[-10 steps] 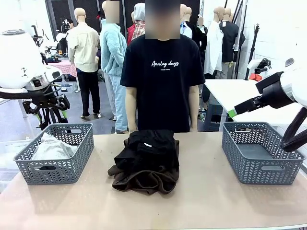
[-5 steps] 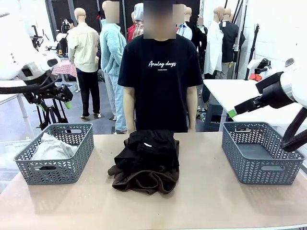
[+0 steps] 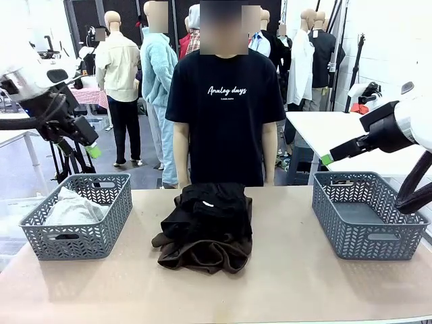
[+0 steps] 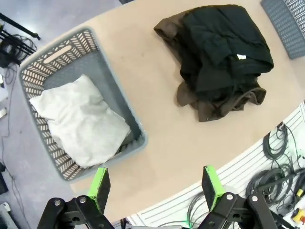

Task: Sort the tops and bottoms.
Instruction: Lift clothes from the center of the table with your right hand.

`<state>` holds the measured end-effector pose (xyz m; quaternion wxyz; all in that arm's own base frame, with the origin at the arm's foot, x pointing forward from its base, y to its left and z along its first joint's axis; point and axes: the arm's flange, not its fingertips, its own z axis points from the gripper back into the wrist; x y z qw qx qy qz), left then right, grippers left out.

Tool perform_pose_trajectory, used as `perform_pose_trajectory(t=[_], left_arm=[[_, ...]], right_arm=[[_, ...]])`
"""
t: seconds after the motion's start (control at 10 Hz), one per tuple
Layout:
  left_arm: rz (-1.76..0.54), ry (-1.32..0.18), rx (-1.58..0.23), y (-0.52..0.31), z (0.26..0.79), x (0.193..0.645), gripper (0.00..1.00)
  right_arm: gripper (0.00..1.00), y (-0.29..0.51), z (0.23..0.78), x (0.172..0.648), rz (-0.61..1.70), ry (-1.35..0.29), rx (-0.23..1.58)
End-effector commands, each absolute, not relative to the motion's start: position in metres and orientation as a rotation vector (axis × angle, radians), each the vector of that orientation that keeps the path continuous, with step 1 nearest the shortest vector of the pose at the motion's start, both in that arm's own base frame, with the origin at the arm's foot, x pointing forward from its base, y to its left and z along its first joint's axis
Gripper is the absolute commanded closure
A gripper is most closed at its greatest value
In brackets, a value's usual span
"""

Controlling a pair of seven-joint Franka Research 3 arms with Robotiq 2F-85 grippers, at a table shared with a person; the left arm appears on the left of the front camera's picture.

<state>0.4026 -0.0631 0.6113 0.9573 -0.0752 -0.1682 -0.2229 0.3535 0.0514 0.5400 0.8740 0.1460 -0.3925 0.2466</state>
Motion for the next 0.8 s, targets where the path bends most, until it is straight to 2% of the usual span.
perform_pose_trajectory(t=[0.0, 0.3, 0.6, 0.7], left_arm=[[-0.398, -0.375, -0.197, -0.027, 0.629, 0.401, 0.00], [-0.435, -0.418, -0.272, -0.016, 0.636, 0.396, 0.00], [-0.463, -0.394, -0.285, -0.016, 0.636, 0.400, 0.00], [-0.418, -0.415, -0.253, -0.016, 0.639, 0.395, 0.00]], right_arm=[[0.00, 0.052, 0.538, 0.355, 0.508, -0.820, 0.323], [0.00, 0.052, 0.538, 0.355, 0.508, -0.820, 0.323], [0.00, 0.051, 0.540, 0.353, 0.515, -0.820, 0.305], [0.00, 0.078, 0.549, 0.371, 0.575, -0.802, 0.291]])
